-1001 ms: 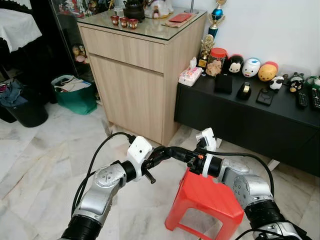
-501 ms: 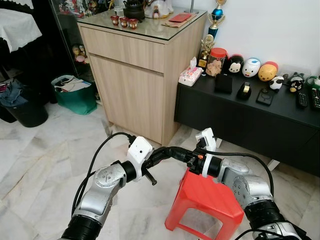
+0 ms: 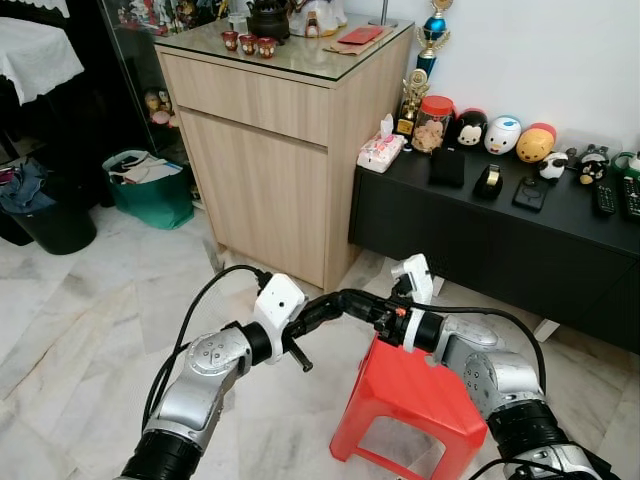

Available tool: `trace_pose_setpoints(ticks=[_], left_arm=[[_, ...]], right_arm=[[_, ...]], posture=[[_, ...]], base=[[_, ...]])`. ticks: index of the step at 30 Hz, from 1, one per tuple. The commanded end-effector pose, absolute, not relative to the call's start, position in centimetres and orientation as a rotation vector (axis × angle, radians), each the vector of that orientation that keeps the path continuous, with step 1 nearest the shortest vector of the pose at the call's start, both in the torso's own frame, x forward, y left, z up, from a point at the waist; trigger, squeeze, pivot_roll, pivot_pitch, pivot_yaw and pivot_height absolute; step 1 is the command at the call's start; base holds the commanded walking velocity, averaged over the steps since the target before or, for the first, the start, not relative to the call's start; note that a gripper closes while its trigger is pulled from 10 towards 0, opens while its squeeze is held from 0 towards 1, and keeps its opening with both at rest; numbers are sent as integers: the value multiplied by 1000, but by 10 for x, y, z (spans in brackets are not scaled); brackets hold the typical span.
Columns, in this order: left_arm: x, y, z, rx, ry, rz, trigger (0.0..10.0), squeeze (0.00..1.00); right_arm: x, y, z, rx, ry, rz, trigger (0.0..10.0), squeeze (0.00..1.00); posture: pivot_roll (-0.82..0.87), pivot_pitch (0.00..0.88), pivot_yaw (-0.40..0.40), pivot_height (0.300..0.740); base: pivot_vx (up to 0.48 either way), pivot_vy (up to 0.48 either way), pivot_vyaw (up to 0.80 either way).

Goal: Hang keys on a hook

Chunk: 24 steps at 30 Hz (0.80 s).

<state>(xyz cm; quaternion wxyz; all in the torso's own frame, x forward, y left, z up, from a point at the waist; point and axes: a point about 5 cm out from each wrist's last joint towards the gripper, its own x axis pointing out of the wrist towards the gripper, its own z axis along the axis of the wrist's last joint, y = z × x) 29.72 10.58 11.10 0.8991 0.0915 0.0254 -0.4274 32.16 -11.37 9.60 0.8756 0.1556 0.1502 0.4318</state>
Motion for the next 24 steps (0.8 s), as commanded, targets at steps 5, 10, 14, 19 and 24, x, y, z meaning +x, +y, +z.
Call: trace_pose_setpoints(ticks=[5,10,14,19,24], left_arm=[[296,105,112,197,54,-905,0,0],[295,106,111,199,60,-908,0,0],[295,107,110,200,63,-909,0,0],[298,115,107,208,72,-849,0,0],[303,132,96,182,90,-718,10000,0]], right_arm=[[338,-126,116,401,188,793,10000,0],[343,-130,118,423,162,733,10000,0],[345,-134,115,423,170,694,10000,0],[342,-153,75,320,336,469,10000,0],[323,-174,34,235,501,273,10000,0]], posture=[[-19,0,-22,740],[-17,0,-22,740],[-17,0,-22,740],[-15,0,-22,740],[-15,0,-22,740]], base=[[0,0,0],[0,0,0],[0,0,0],[0,0,0],[0,0,0]])
